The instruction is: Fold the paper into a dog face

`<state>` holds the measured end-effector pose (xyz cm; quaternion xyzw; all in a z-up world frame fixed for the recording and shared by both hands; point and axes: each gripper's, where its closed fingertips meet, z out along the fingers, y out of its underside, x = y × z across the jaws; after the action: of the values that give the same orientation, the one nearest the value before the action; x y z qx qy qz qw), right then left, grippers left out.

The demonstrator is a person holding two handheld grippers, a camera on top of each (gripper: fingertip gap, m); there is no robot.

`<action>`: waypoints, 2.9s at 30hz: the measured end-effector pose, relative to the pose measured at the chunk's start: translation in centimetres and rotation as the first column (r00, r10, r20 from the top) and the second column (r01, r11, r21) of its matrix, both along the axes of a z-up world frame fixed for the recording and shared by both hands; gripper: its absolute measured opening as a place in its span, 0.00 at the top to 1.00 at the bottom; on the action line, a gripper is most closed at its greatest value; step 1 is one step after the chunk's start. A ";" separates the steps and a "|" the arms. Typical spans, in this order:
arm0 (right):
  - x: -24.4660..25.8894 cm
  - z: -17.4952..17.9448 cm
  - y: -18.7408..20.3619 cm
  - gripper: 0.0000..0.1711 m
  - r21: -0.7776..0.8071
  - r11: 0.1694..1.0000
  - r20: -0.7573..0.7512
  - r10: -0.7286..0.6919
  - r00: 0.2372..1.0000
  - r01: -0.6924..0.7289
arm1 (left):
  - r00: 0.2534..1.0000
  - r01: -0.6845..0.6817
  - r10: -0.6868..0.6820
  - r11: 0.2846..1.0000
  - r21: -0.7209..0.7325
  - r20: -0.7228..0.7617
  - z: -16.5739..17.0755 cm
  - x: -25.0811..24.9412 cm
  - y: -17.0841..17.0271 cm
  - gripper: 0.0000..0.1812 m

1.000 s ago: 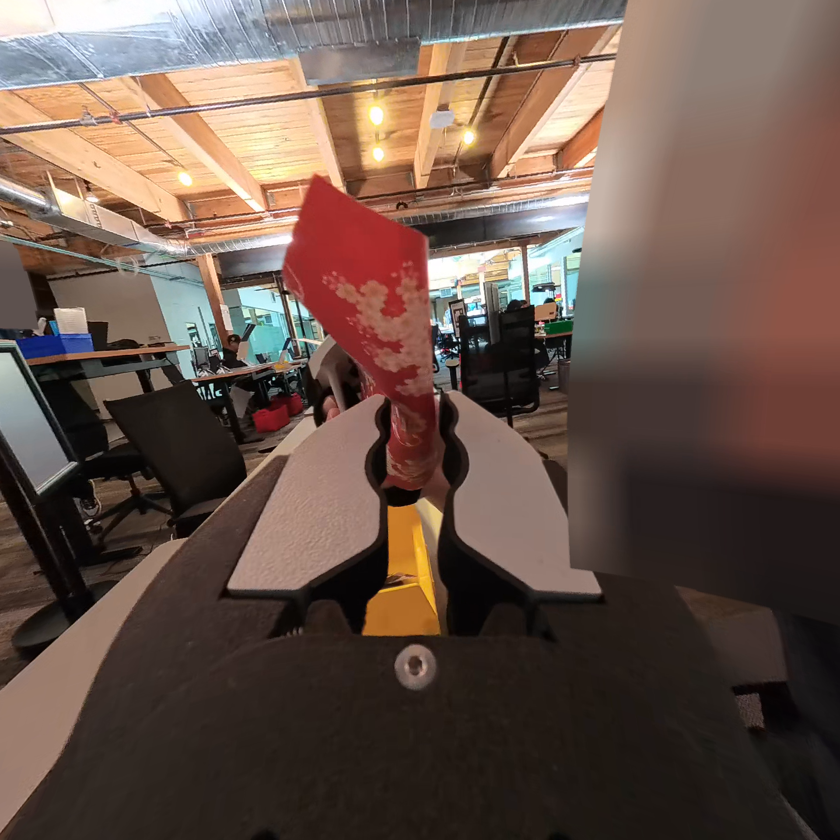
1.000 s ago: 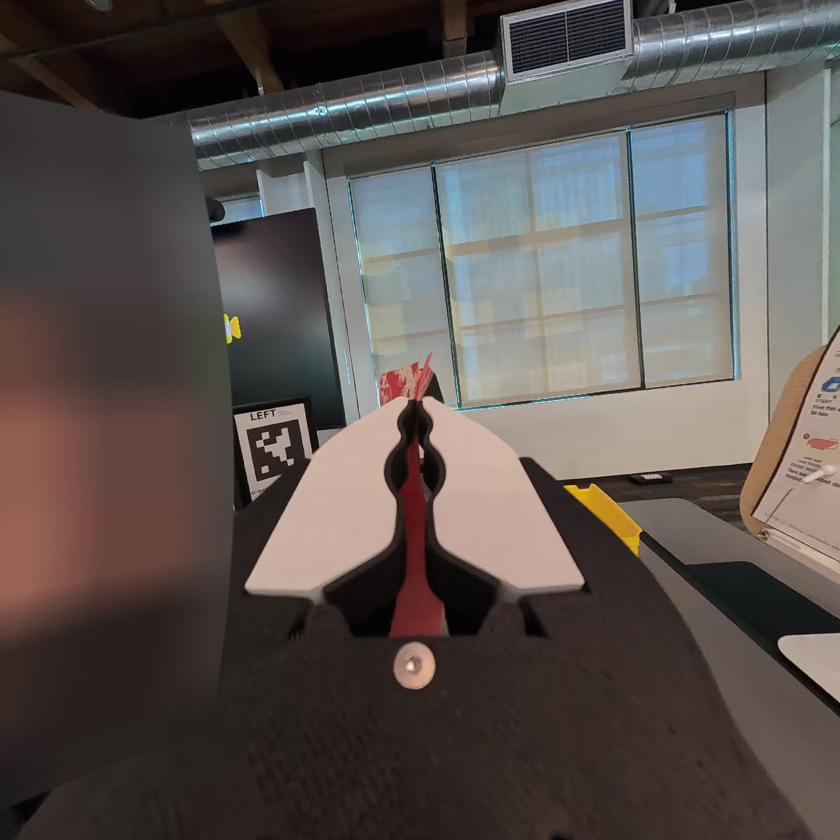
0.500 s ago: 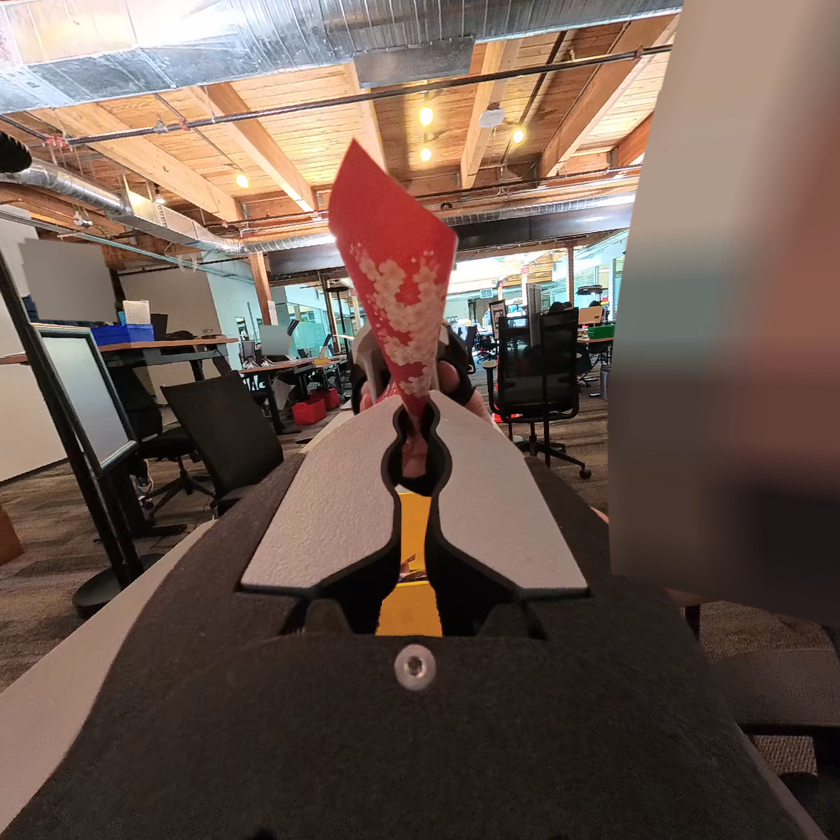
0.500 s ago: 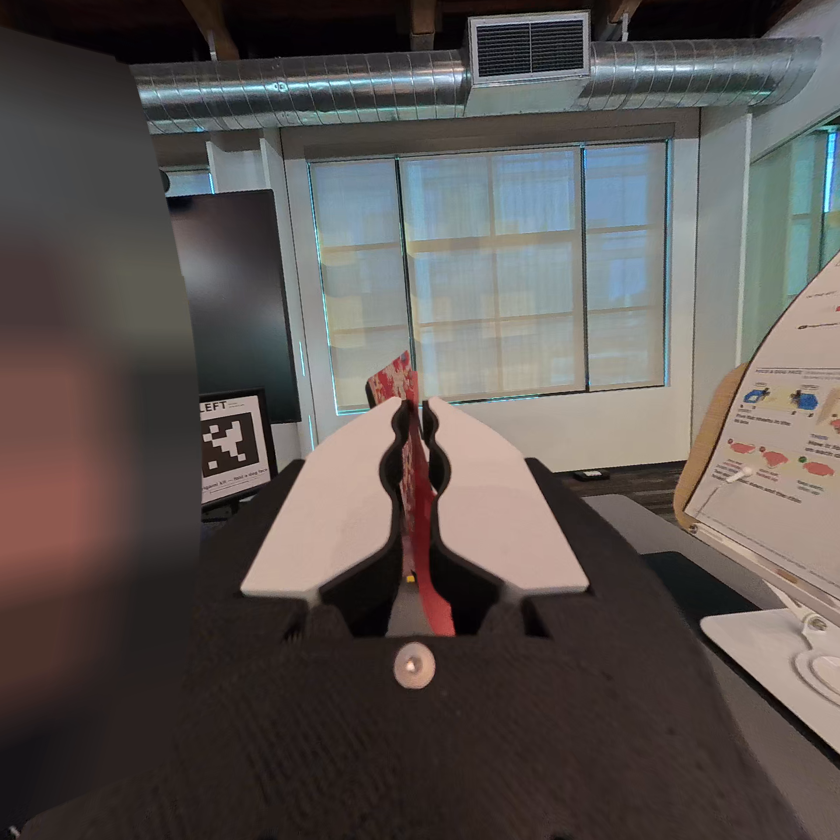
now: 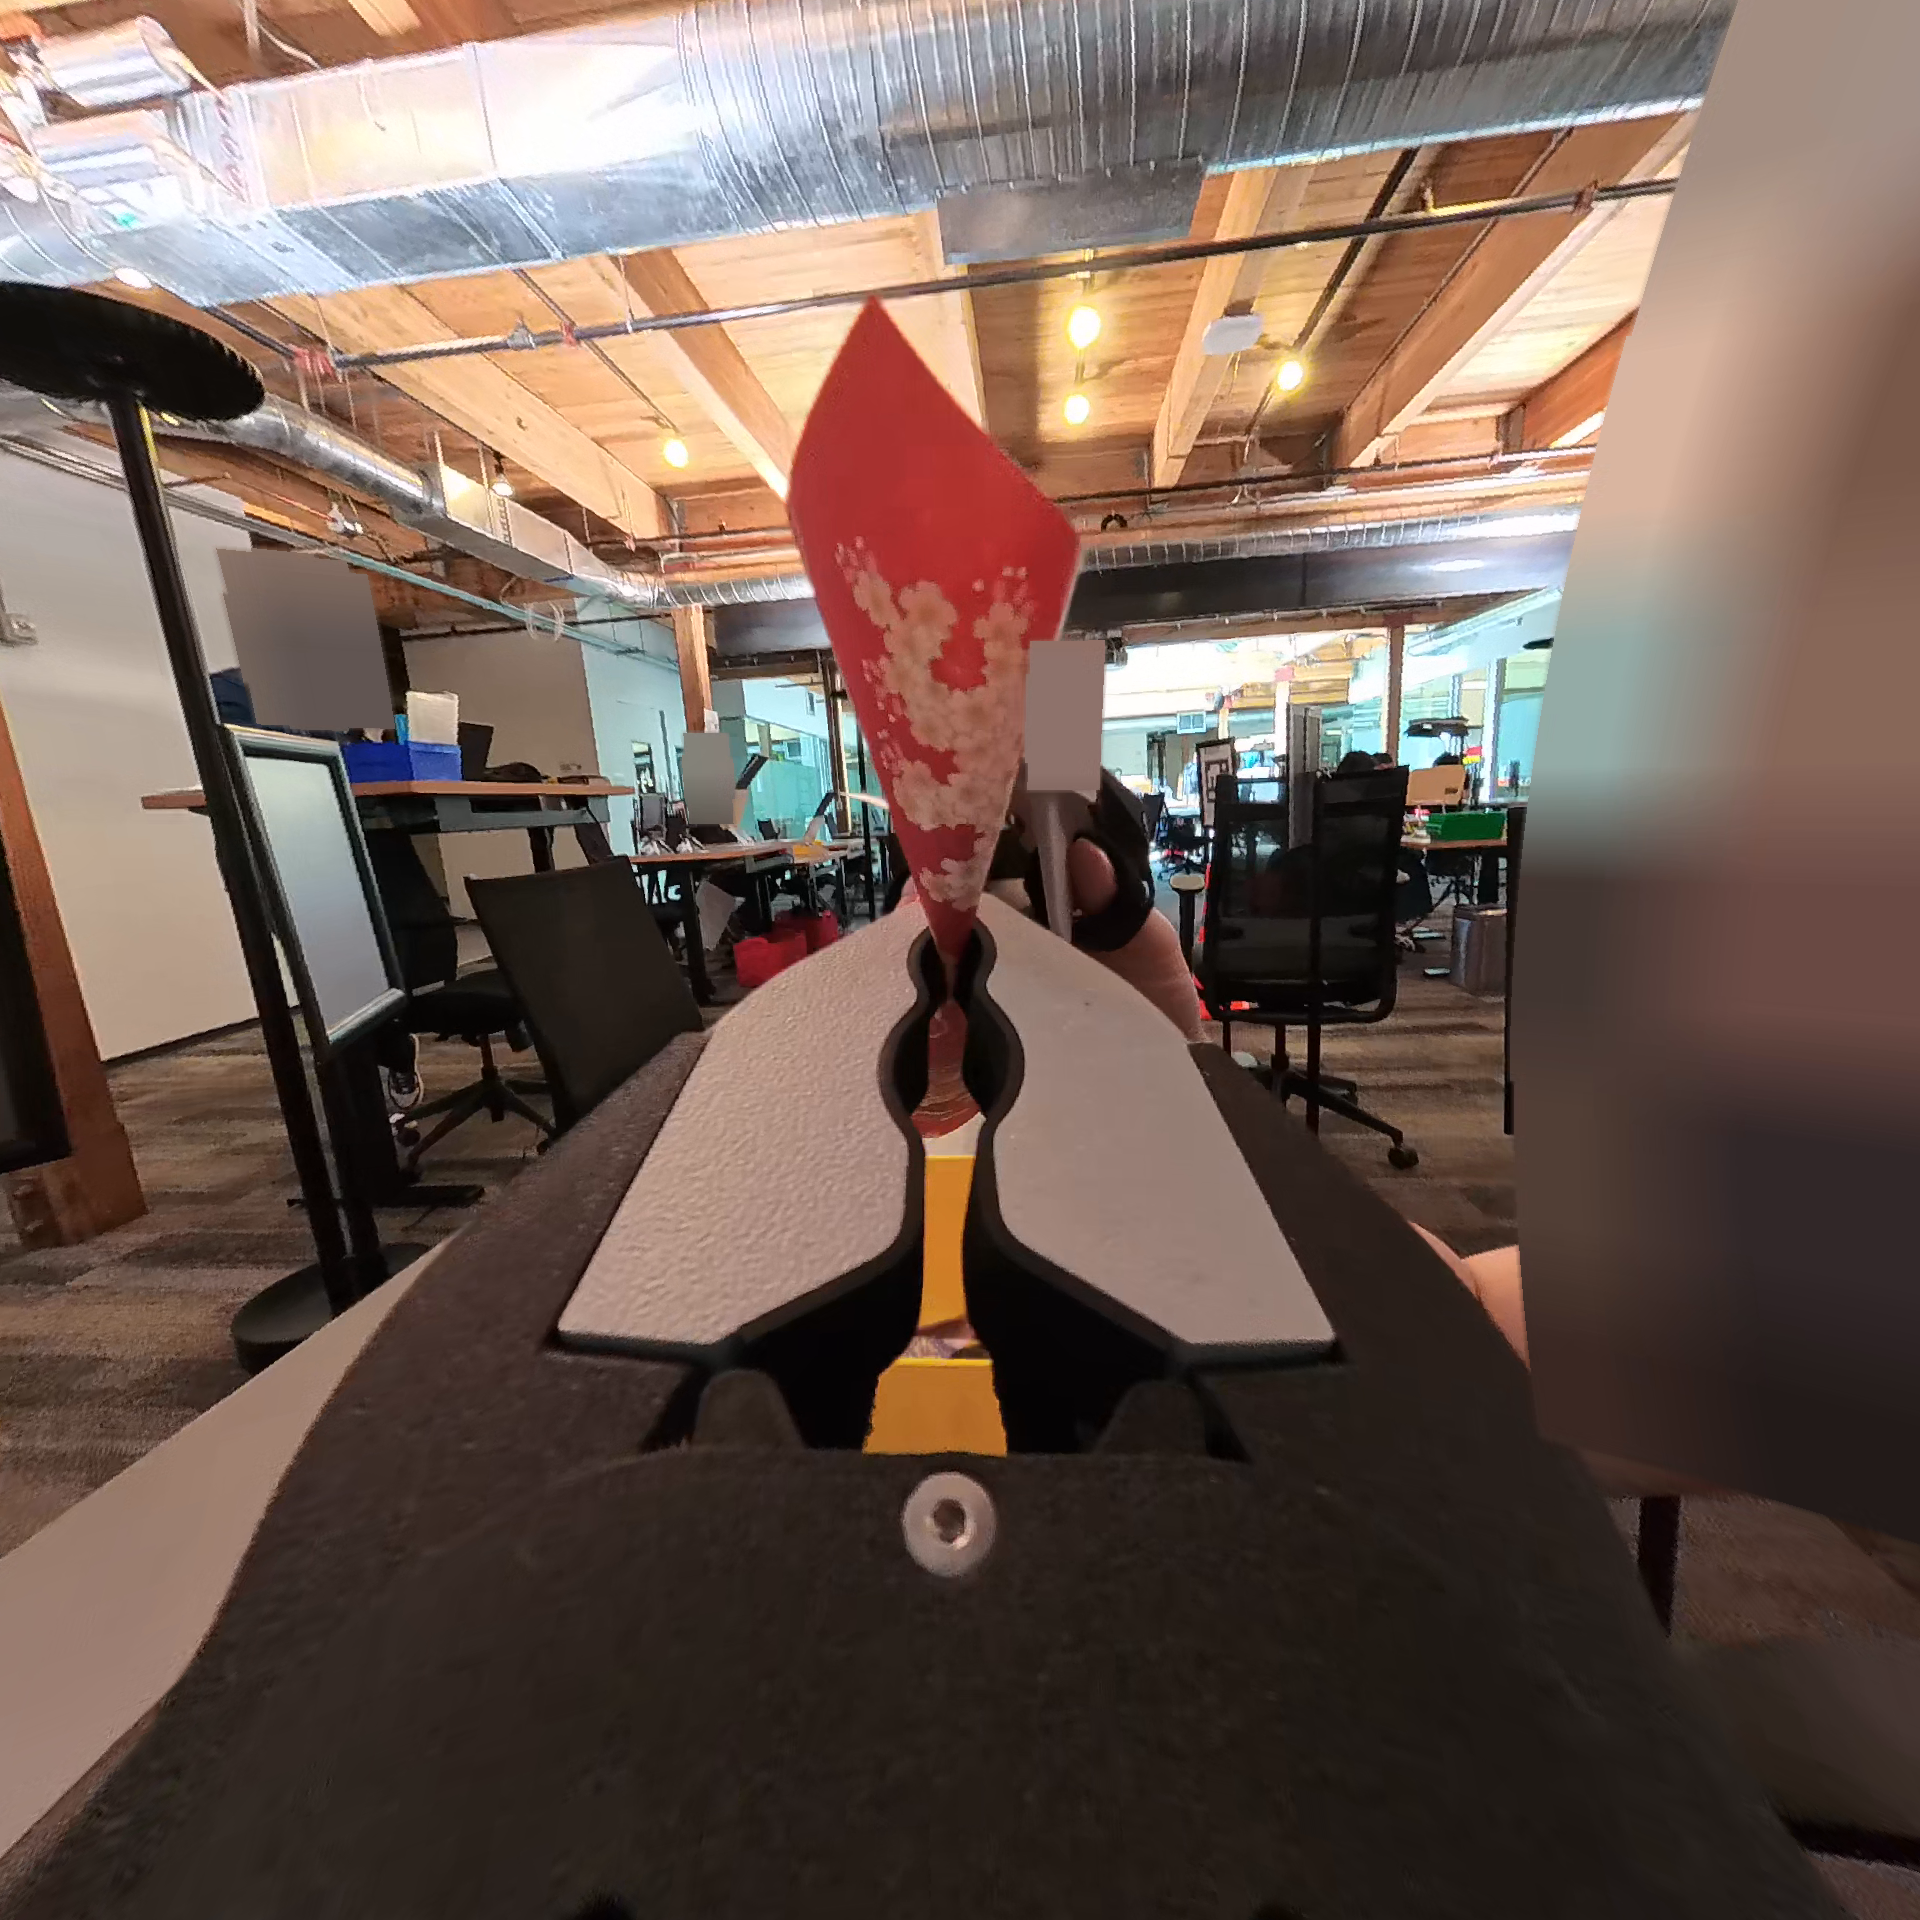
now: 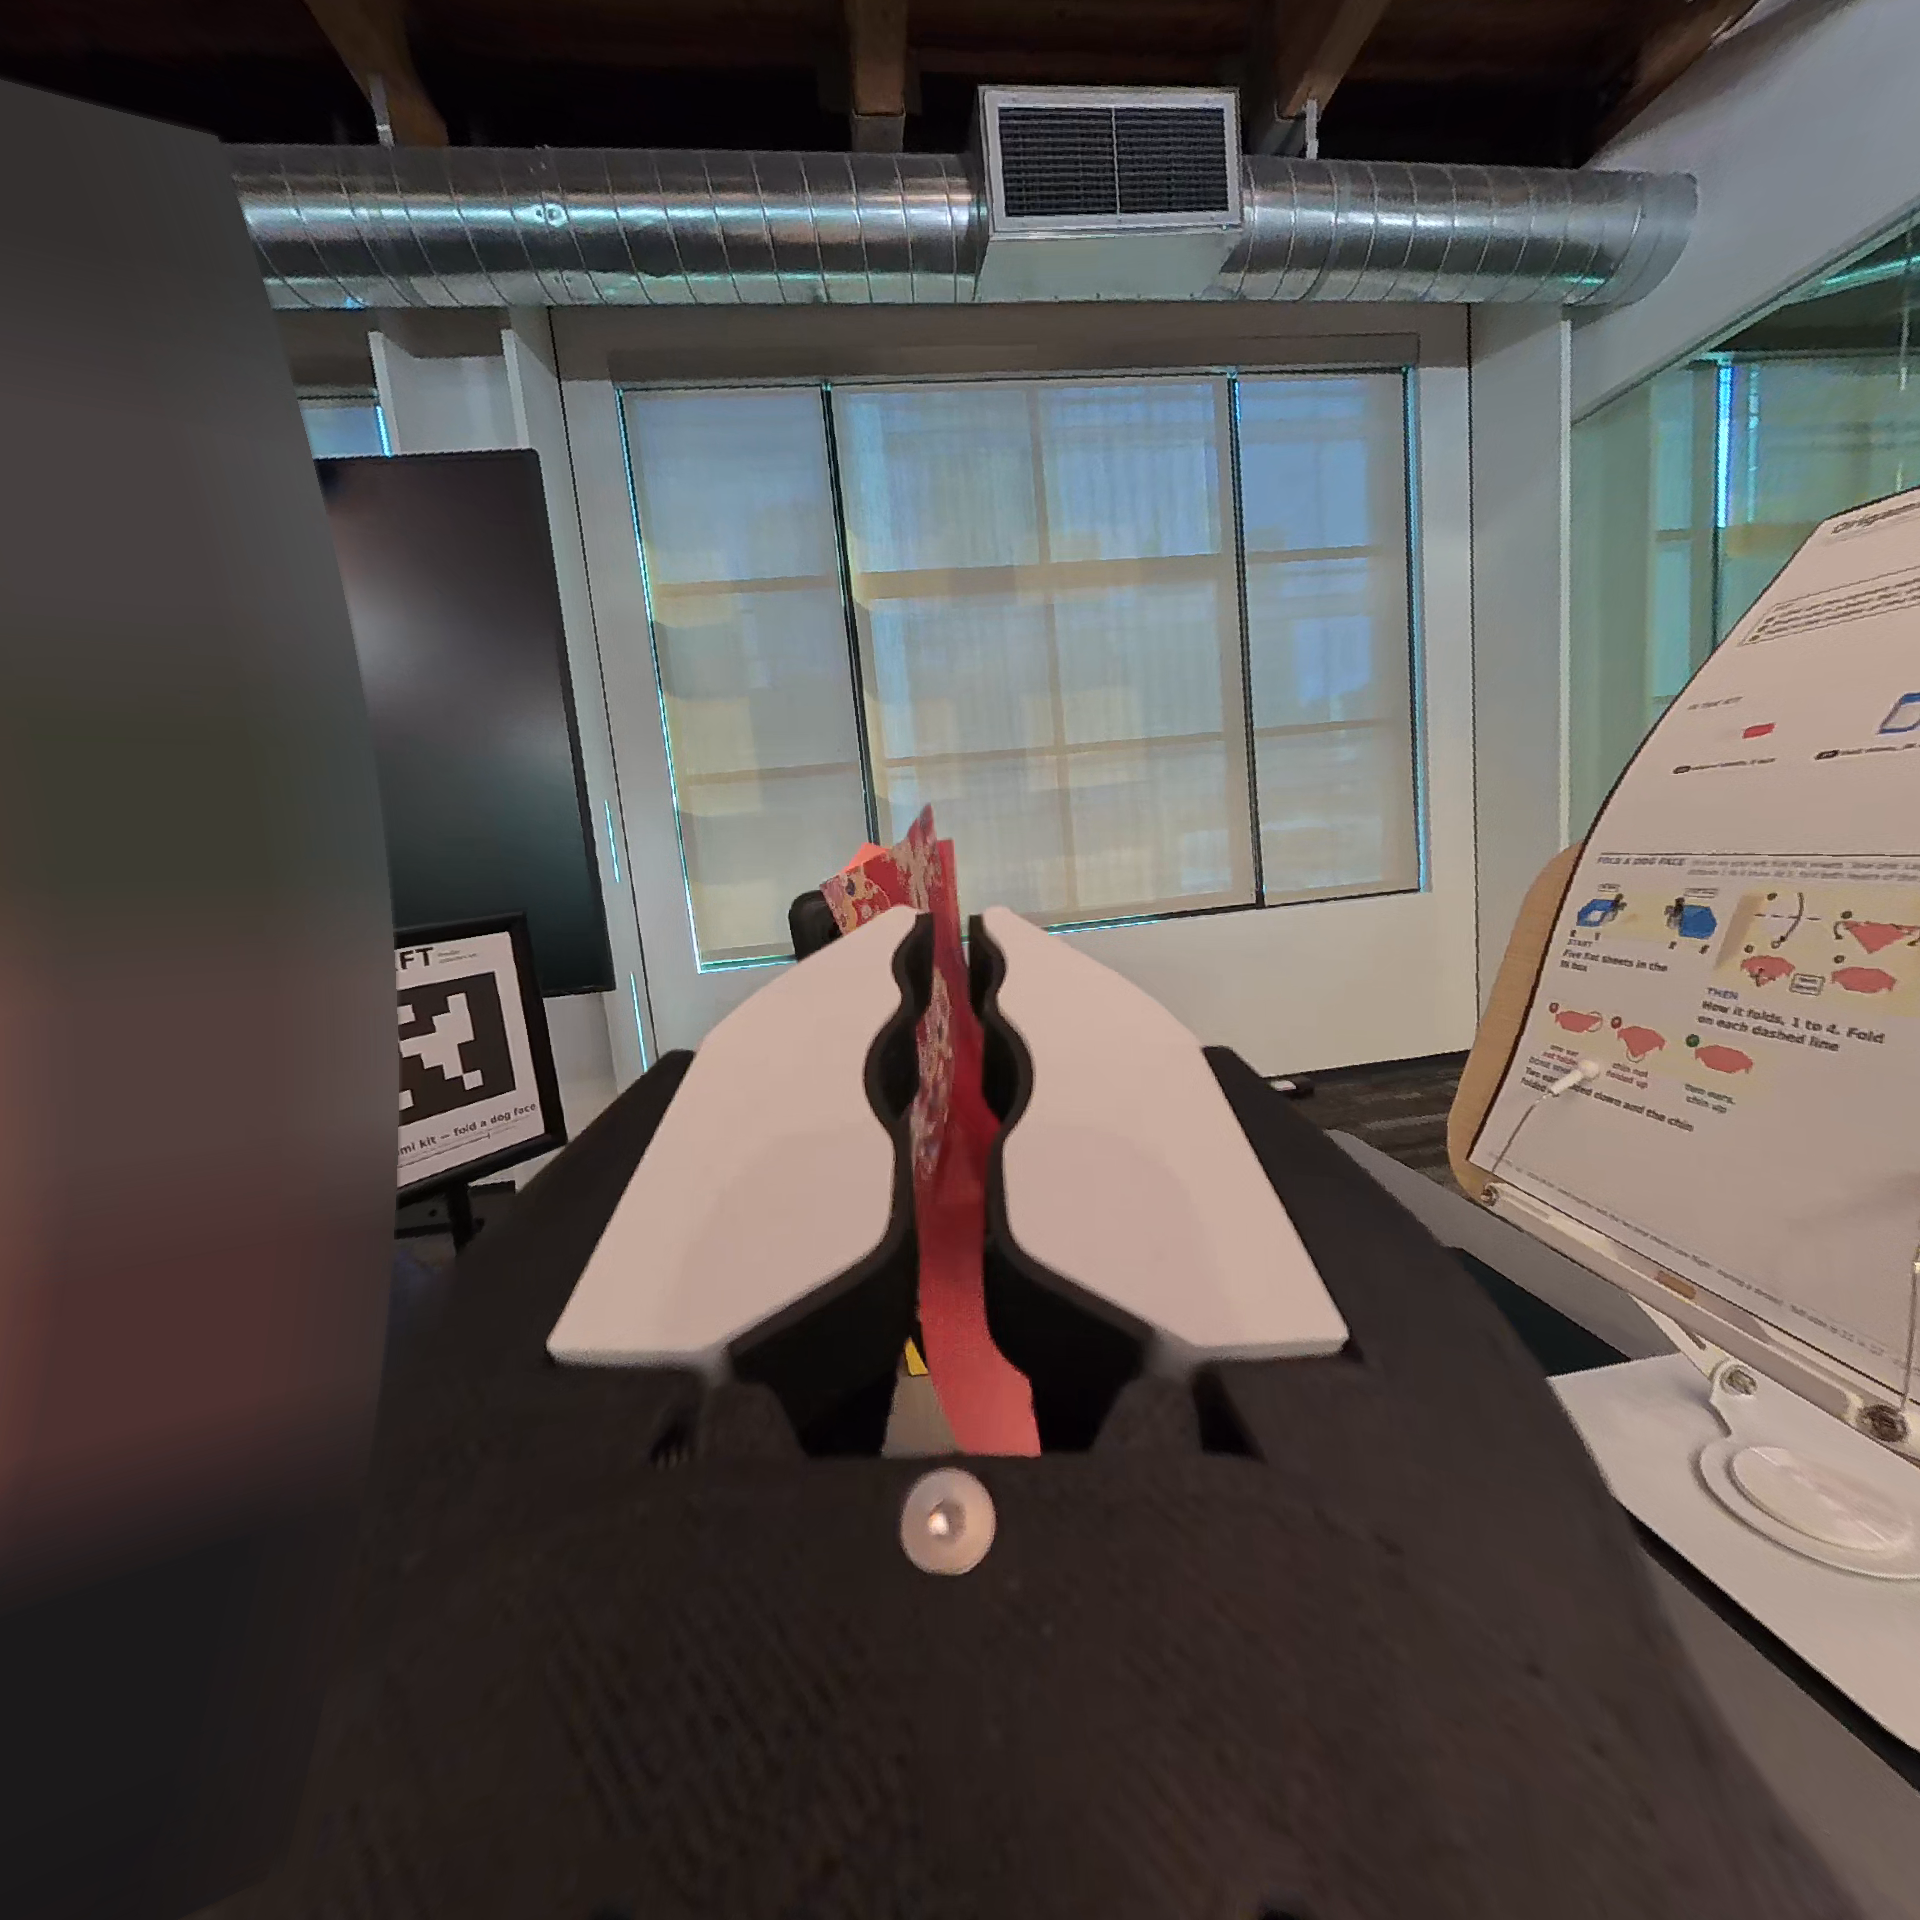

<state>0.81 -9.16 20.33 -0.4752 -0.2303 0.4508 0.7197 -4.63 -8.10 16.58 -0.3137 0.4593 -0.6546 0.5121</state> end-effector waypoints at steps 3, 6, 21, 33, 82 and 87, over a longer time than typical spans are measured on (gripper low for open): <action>0.2 0.0 0.0 0.96 -0.001 1.000 0.011 -0.007 1.000 0.007 | 1.000 0.002 -0.002 1.000 -0.008 -0.003 0.1 -0.1 0.2 1.00; 0.2 -0.4 0.5 0.94 -0.011 0.999 0.038 -0.050 0.998 0.050 | 1.000 0.010 -0.010 1.000 -0.008 -0.003 0.1 -0.1 0.0 1.00; -0.5 -0.5 -0.3 1.00 -0.026 0.998 0.051 0.051 0.997 -0.049 | 0.997 0.017 -0.014 0.999 0.042 -0.072 -0.5 -0.1 -0.4 1.00; -0.4 -1.0 0.0 1.00 -0.095 0.989 0.023 0.117 0.993 -0.114 | 0.989 0.025 -0.016 0.998 0.062 -0.145 -1.1 0.2 -0.5 0.94; -1.2 -1.9 -0.2 0.99 -0.110 0.985 0.103 0.142 0.985 -0.130 | 0.986 0.011 -0.002 0.999 0.053 -0.169 -1.3 0.2 -0.3 0.99; -1.4 -2.3 0.3 0.94 -0.117 0.990 0.139 0.094 0.986 -0.078 | 0.983 -0.022 0.036 0.997 0.080 -0.178 -1.5 0.5 -0.1 0.98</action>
<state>-0.58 -8.83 18.00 -0.5354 -0.2766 0.4580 0.6535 -4.14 -8.24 15.06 -0.3580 0.5240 -0.5977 0.4900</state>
